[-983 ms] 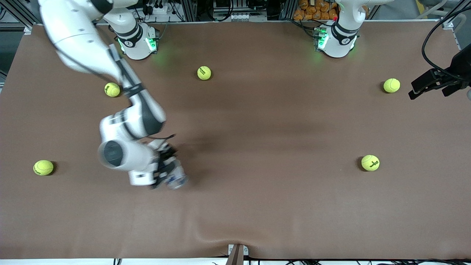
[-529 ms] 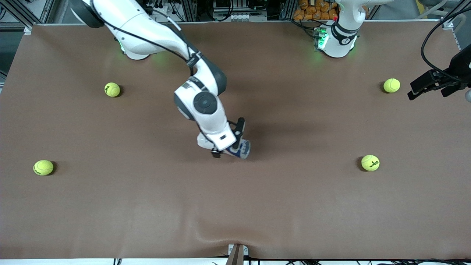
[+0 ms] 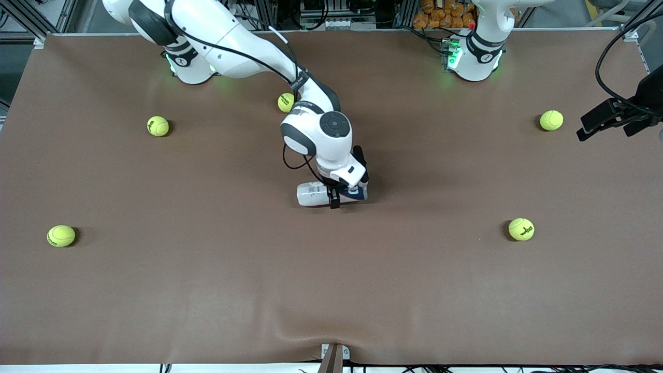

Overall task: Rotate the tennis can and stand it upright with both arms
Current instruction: 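Carry the can to the table middle and lay it down sideways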

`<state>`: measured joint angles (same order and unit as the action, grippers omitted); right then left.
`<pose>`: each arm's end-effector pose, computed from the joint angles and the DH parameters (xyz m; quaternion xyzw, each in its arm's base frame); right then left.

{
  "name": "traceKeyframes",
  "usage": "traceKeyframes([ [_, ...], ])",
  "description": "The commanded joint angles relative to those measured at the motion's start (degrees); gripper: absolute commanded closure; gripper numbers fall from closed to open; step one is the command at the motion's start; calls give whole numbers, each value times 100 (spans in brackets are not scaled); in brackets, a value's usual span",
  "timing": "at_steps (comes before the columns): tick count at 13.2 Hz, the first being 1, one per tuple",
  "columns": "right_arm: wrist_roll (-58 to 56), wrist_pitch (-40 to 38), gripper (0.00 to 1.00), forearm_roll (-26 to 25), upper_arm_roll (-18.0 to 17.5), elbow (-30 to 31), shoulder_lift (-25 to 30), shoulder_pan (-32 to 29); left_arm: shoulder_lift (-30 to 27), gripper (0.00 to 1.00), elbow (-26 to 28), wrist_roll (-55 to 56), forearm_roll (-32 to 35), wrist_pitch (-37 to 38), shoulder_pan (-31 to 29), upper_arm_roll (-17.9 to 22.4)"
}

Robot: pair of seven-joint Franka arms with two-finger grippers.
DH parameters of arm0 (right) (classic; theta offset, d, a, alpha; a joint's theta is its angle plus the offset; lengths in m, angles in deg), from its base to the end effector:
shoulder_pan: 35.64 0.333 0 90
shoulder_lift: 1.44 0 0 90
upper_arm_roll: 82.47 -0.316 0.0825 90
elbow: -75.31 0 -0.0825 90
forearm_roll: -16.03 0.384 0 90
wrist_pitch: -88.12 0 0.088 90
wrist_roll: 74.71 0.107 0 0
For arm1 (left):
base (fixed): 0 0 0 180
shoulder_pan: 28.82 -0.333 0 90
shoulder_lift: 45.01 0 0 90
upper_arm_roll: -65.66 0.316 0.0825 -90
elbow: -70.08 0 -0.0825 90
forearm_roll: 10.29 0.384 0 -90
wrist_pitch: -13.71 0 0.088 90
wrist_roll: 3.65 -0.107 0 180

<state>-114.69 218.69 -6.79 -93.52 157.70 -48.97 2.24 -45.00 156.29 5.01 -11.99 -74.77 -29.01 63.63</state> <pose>0.5048 0.5245 0.2046 0.6411 0.7628 0.0230 0.0808 0.5520 -0.0210 0.6532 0.9980 0.0588 0.0183 0.0166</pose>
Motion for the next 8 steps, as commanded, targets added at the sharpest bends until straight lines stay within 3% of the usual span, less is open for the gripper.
traceKeyframes([
  [1, 33, 31, 0, -214, 76, -82, 16, 9, 113, 0, -122, -66, 90, 85, -42, -34],
  [6, 77, -362, 0, -38, -81, -135, 515, 0, 122, 0, -122, -74, 117, 85, -42, -34],
  [8, 279, -732, 0, 539, -91, -118, 936, -9, 183, 0, -122, -57, 117, 85, -42, -34],
])
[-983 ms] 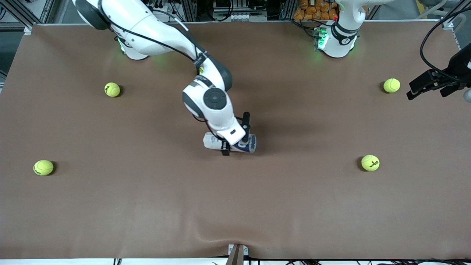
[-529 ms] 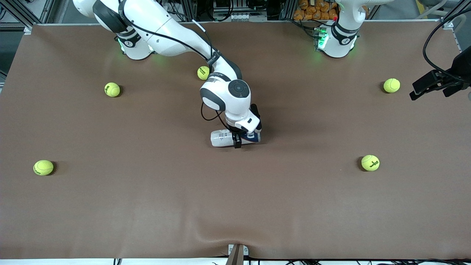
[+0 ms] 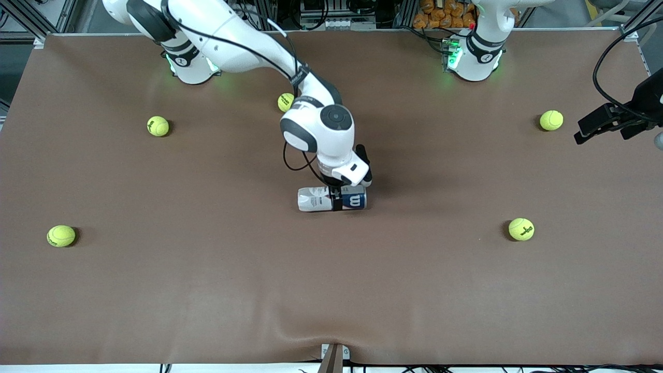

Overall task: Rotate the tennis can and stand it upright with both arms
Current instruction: 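Open the right gripper and withdraw while the left gripper reaches in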

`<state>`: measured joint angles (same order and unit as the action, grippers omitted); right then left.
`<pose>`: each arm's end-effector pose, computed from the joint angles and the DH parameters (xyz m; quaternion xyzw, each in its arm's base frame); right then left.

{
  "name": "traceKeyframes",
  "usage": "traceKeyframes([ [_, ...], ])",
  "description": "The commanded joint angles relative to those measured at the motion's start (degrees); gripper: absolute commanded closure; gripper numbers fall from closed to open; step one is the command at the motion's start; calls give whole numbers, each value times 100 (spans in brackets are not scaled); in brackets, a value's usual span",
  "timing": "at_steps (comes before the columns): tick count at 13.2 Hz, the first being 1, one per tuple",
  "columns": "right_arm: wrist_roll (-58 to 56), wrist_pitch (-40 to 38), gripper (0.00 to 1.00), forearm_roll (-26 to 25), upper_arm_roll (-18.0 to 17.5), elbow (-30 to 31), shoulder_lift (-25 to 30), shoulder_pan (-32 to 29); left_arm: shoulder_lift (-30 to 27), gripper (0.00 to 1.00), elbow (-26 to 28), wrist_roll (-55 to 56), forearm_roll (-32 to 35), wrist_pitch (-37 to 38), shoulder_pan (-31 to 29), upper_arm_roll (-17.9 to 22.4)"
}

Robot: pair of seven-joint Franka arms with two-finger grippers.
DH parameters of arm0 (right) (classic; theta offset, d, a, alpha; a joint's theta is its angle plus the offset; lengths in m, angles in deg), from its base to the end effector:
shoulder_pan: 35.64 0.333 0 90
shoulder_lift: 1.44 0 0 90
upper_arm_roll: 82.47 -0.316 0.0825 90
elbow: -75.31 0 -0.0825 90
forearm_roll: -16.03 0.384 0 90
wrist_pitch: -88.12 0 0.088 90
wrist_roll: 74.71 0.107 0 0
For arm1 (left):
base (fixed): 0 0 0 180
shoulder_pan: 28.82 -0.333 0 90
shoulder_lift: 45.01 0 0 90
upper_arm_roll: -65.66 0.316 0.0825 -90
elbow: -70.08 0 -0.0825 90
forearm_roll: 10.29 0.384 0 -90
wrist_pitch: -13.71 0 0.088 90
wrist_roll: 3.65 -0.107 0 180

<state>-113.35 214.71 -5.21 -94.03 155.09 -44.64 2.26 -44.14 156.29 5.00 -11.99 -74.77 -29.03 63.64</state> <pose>0.5134 0.5328 0.2742 0.6613 0.7441 0.0486 0.0809 0.5568 -0.0207 0.6449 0.9981 0.0591 0.0108 0.0161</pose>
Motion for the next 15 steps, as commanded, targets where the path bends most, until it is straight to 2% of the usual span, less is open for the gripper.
traceKeyframes([
  [1, 250, -493, 0, 688, -31, 144, 714, -46, 177, 0, -156, -57, 117, 76, -41, -26],
  [3, 671, -845, 0, 928, 4, 152, 1005, -282, 186, 0, -131, -65, 126, 76, -49, -9],
  [5, 699, -1108, 0, 990, -4, 152, 1269, -835, 204, 0, -113, -74, 91, 85, -58, -8],
  [7, 795, -1609, 0, 1313, -22, 152, 1515, -1624, 213, 0, -104, -56, 64, 85, -49, -8],
  [9, 858, -2074, 0, 2182, 13, 161, 1761, -2503, 352, 0, -95, -57, -58, 93, -93, -17],
  [12, 866, -2479, 0, 2343, 83, 372, 2156, -3639, 450, 0, 27, -65, -655, 225, -85, -26],
  [14, 875, -2936, 0, 2588, 1193, 416, 2482, -3319, 493, 0, 98, -100, -1251, 313, -102, -26],
  [15, 945, -3138, 0, 2642, 1574, 407, 2579, -3238, 598, 0, 98, -161, -1480, 339, -146, -26],
])
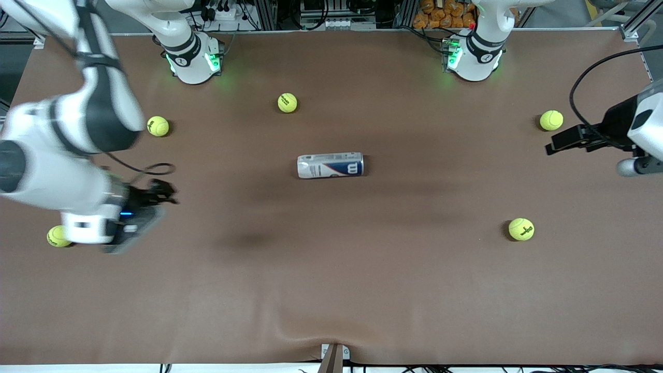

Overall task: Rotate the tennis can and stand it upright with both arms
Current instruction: 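Open the right gripper and withdraw while the left gripper reaches in, then move the left gripper toward the open end of the lying can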

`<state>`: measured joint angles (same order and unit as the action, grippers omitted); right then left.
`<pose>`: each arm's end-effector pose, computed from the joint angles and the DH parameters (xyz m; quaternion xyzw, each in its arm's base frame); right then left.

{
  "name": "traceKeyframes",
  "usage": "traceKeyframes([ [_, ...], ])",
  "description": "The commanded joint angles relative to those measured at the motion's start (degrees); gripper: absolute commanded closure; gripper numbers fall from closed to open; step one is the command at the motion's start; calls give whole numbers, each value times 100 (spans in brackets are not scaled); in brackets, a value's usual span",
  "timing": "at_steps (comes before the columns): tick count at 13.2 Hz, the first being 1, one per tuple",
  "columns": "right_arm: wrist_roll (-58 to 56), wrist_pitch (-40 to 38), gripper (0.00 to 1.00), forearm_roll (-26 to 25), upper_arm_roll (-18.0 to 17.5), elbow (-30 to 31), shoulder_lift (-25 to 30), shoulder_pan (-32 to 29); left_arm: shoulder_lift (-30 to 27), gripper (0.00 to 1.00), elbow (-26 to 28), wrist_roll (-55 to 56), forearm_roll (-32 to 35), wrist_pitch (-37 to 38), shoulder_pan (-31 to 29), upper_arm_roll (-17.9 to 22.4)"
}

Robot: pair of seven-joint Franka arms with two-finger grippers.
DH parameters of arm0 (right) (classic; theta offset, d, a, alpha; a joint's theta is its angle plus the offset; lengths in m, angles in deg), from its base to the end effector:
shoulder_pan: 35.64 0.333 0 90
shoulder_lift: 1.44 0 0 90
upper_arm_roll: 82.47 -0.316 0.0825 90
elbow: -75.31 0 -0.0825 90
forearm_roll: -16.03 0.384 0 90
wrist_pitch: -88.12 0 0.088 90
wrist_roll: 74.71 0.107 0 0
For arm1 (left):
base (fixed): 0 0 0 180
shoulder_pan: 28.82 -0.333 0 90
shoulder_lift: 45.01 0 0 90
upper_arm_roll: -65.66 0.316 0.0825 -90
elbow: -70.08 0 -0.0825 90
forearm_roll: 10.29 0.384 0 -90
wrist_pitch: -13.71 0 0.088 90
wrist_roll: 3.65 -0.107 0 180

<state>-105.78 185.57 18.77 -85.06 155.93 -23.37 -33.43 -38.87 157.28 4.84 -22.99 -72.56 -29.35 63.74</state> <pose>0.6631 0.0556 0.4784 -0.9516 -0.3023 0.0358 0.0413 0.5775 -0.0377 0.5842 0.9899 0.0610 -0.0707 0.1067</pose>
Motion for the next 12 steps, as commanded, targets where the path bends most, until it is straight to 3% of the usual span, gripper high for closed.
traceKeyframes([
  [1, 510, -331, 0, 245, 715, 331, 601, 263, 133, 0, -1, -294, -557, 119, -132, -37],
  [5, 2032, -1086, 0, 183, 715, 366, 1243, 17, 221, 0, 436, -568, -1468, 119, -324, -37],
  [7, 2165, -1202, 0, 183, 715, 375, 1437, -54, 239, 0, 832, -751, -2181, 119, -570, -37],
  [12, 2825, -1720, 0, 183, 689, 367, 1841, -326, 538, 0, 1378, -1508, -3202, 102, -765, -37],
])
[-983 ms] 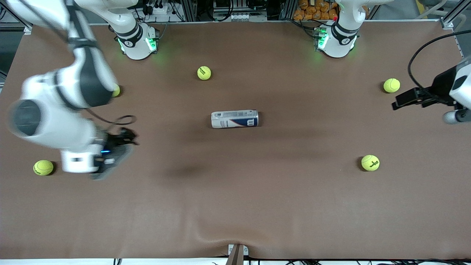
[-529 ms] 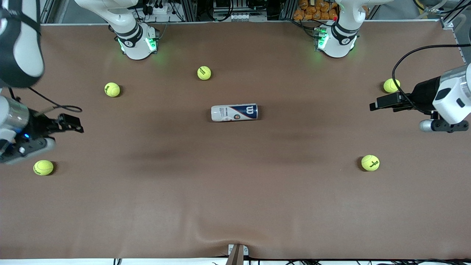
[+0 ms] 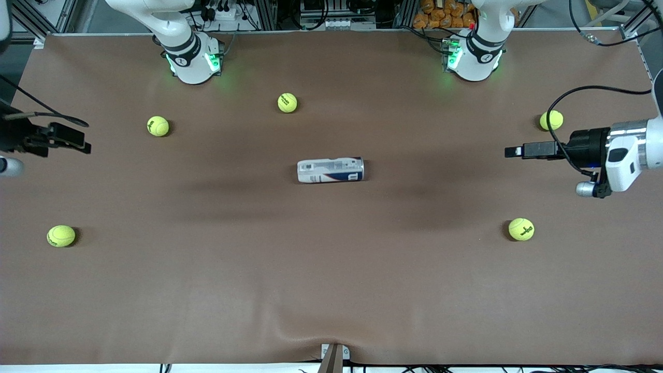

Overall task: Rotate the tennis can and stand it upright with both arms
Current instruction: 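Move the left gripper toward the open end of the lying can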

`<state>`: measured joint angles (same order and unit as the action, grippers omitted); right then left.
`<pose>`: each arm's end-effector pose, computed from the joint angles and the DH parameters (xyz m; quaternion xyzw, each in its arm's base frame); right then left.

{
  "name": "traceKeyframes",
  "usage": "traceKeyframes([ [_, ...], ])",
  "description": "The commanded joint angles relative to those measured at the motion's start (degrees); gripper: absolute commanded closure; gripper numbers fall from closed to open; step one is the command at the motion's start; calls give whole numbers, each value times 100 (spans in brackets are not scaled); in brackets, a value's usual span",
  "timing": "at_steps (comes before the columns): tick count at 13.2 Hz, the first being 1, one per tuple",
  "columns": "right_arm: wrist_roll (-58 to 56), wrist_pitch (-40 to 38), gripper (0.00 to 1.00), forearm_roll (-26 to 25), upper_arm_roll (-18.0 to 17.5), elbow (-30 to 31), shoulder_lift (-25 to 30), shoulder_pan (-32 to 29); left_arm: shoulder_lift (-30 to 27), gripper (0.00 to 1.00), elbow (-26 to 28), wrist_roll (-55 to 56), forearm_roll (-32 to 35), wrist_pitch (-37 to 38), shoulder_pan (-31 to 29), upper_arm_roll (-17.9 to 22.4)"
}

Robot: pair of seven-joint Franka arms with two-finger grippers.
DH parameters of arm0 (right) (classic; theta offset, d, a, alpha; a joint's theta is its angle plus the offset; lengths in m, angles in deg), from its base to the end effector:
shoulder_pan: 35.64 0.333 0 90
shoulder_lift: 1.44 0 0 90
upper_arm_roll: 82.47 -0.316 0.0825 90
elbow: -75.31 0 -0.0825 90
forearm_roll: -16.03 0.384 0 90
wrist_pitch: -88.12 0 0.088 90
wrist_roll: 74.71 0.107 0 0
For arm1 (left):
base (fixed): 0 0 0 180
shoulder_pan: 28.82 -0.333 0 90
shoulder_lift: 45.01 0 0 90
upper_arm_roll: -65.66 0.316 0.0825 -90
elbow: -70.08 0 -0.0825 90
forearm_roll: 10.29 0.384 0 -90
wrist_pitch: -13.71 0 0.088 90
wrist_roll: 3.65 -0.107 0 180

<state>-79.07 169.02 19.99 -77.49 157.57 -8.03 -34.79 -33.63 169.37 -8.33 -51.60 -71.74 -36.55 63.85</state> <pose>0.5720 -0.0299 0.6099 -0.9972 -0.0050 0.0667 0.0345 0.5802 -0.0141 0.4608 0.9115 0.0590 -0.1709 0.3695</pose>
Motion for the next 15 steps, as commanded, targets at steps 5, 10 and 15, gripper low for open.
traceKeyframes([
  [5, 751, -92, 0, 44, -243, 133, 413, -225, 22, 0, 994, -856, -1264, -234, -9, -82],
  [10, 709, -179, 0, -473, -524, 133, 712, -235, 303, 0, 1541, -1904, -2099, -358, 52, -100],
  [15, 779, -470, 0, -292, -675, 63, 686, -489, 304, 0, 2207, -2666, -2468, -1174, 122, -626],
])
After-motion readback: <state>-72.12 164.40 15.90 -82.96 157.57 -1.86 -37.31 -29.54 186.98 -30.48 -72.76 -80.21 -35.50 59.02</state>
